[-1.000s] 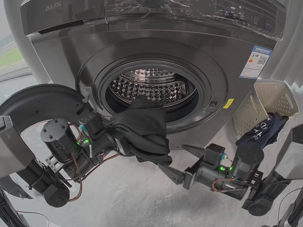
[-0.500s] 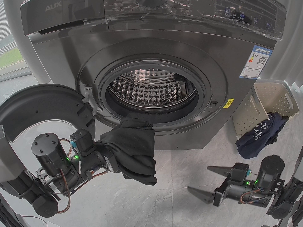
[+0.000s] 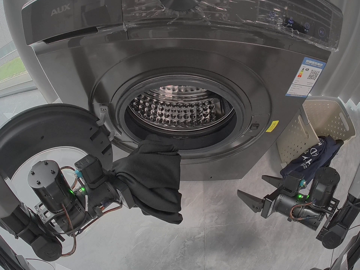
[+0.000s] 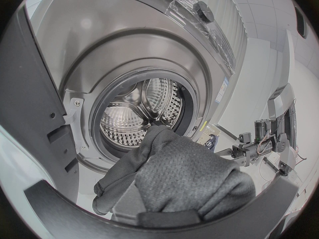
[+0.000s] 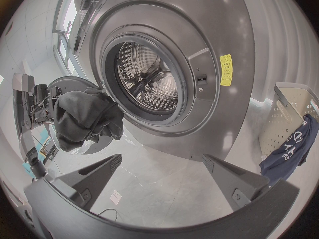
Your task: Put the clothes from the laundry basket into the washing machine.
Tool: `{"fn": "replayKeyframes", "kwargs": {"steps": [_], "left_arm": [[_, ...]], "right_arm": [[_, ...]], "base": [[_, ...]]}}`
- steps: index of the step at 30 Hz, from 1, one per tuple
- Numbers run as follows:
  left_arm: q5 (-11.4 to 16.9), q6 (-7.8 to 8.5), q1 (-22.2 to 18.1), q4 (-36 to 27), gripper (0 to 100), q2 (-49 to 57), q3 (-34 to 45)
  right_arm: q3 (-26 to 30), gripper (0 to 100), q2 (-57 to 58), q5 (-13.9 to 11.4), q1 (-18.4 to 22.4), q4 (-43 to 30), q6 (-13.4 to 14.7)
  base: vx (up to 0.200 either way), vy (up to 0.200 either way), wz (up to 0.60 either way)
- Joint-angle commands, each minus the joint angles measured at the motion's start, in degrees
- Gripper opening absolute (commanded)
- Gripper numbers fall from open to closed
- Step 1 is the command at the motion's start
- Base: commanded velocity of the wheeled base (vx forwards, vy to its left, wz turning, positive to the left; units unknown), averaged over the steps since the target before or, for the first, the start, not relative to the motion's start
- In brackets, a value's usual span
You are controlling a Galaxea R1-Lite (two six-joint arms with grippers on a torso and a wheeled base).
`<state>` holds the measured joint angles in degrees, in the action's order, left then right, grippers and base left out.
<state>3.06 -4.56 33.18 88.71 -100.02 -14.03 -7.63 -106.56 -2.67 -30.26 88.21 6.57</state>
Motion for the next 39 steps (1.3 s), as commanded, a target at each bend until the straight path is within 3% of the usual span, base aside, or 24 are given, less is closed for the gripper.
{"fn": "replayKeyframes", "kwargs": {"steps": [1, 10, 17, 29, 35, 39], "left_arm": [[-0.07, -0.01, 0.3, 0.06, 0, -0.17, 0.06], [-0.07, 0.25, 1.71, 0.23, 0, -1.84, 0.23], [-0.42, 0.25, 6.02, 0.32, 0, -3.25, -0.03], [-0.6, 0.16, 6.28, 0.32, 0, -4.3, -0.47], [-1.13, 0.43, 7.07, 0.32, 0, -12.3, -9.7], [-3.24, 0.25, 6.28, 0.23, 0, -19.42, -18.58]], "right_arm": [[-0.1, 100, -0.4, -0.05, 0.11, 0.03, 0.02], [0.86, 100, -0.4, -0.05, -0.68, -0.06, 0.02], [2.62, 100, -0.05, -0.49, -3.41, -0.06, -0.15], [3.94, 100, 0.3, -0.41, -6.04, -0.06, -0.15], [4.2, 100, 0.47, -0.41, -7.98, -0.06, -0.07], [4.56, 100, 0.47, -0.23, -9.73, -0.06, 0.02]], "base": [[0.2, 0.0, 0.0], [0.2, 0.0, 0.0], [0.0, 0.0, 0.0], [0.0, 0.0, 0.0], [0.0, 0.0, 0.0], [0.0, 0.0, 0.0]]}}
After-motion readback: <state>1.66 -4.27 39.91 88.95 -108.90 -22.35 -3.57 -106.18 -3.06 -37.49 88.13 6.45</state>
